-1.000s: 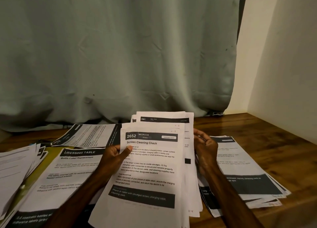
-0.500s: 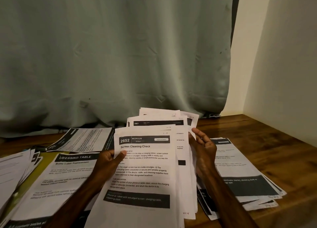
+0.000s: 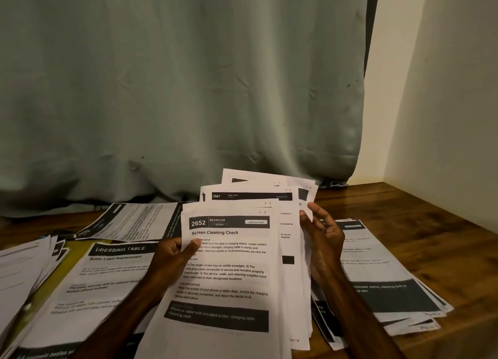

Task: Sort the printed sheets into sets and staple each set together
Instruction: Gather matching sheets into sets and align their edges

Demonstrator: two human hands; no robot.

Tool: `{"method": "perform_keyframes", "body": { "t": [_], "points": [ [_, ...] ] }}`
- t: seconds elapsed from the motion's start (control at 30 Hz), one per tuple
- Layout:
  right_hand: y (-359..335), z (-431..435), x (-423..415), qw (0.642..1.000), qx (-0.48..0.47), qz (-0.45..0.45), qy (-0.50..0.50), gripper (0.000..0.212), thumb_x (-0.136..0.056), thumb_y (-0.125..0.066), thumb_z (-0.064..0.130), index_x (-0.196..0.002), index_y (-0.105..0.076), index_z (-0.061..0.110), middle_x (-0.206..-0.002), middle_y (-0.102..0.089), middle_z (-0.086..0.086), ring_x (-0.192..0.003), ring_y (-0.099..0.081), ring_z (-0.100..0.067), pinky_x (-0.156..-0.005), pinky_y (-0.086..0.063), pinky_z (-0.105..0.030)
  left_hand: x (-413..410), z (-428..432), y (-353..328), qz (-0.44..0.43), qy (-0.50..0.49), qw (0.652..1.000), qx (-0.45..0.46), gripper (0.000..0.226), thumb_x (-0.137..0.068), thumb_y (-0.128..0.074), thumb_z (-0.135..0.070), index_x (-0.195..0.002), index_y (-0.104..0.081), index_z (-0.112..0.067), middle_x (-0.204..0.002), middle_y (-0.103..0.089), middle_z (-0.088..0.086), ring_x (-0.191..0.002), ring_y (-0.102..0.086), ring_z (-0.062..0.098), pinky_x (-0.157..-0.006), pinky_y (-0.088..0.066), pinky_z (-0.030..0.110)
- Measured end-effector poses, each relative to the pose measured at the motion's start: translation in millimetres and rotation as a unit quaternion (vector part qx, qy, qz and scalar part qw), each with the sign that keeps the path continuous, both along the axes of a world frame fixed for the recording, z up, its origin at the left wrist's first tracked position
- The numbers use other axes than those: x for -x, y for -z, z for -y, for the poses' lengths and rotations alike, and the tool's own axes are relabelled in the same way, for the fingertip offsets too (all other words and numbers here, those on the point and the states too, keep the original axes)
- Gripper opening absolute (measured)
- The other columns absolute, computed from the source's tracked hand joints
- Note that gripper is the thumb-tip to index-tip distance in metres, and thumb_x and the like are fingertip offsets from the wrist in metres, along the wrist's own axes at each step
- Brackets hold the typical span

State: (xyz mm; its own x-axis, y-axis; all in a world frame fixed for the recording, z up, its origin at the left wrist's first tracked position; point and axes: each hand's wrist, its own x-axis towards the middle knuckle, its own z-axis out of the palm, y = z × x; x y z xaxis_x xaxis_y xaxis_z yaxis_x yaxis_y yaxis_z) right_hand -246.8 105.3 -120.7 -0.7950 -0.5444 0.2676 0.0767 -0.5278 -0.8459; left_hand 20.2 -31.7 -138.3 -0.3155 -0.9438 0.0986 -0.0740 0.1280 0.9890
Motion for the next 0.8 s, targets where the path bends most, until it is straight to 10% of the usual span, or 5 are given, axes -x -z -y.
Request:
{"method": "perform_keyframes", "body": {
  "t": [0.23,0.37,0.5,0.6,0.8],
  "points": [
    [-1.3,0.8,1.0,1.000,0.015,-0.008,-0.010,0.048,-0.087,-0.077,0.010,-0.129,-0.057,0.022,-0.098,-0.077,0.013,-0.088,-0.077,-0.013,-0.058,-0.058,-0.022,0.0,0.4,1.0,-0.011,0.010,1.000,-0.006,0.004,-0.095,-0.068,-0.013,-0.098,-0.071,-0.011,-0.084,-0.079,0.003,-0.076,-0.077,0.021,-0.064,-0.060,0.032],
    [-3.1,-0.7,-1.4,0.997,0.009,-0.004,-0.073,0.091,-0.059,-0.094,0.049,-0.136,-0.057,0.019,-0.108,-0.078,-0.002,-0.096,-0.077,-0.028,-0.065,-0.063,-0.034,-1.3,2.2,3.1,-0.011,0.013,1.000,-0.003,0.008,-0.096,-0.068,-0.013,-0.102,-0.070,-0.010,-0.092,-0.079,0.008,-0.079,-0.078,0.023,-0.065,-0.061,0.033],
    [2.6,-3.1,-1.2,0.989,-0.023,0.003,-0.146,0.062,-0.071,-0.084,0.038,-0.126,-0.066,0.014,-0.116,-0.075,-0.015,-0.097,-0.075,-0.039,-0.075,-0.063,-0.054,-1.8,1.2,2.4,-0.022,0.014,1.000,-0.013,0.008,-0.095,-0.068,-0.013,-0.102,-0.071,-0.008,-0.089,-0.080,0.007,-0.078,-0.078,0.023,-0.061,-0.062,0.030],
    [2.5,-3.9,-2.7,0.981,-0.084,-0.040,-0.173,0.092,-0.039,-0.091,0.067,-0.108,-0.070,0.010,-0.097,-0.078,-0.009,-0.083,-0.076,-0.027,-0.069,-0.064,-0.043,-1.7,0.2,1.5,-0.024,0.015,1.000,-0.010,0.007,-0.095,-0.068,-0.012,-0.101,-0.070,-0.008,-0.090,-0.079,0.008,-0.077,-0.078,0.022,-0.058,-0.061,0.027],
    [0.2,-3.4,-3.3,0.971,-0.152,-0.091,-0.160,0.011,-0.102,-0.057,0.016,-0.096,-0.066,0.018,-0.095,-0.071,-0.009,-0.077,-0.074,-0.018,-0.072,-0.058,-0.036,-3.1,0.0,0.3,-0.032,0.022,0.999,-0.012,0.006,-0.096,-0.067,-0.011,-0.100,-0.070,-0.008,-0.090,-0.079,0.008,-0.079,-0.078,0.023,-0.060,-0.062,0.029]
  ]
}}
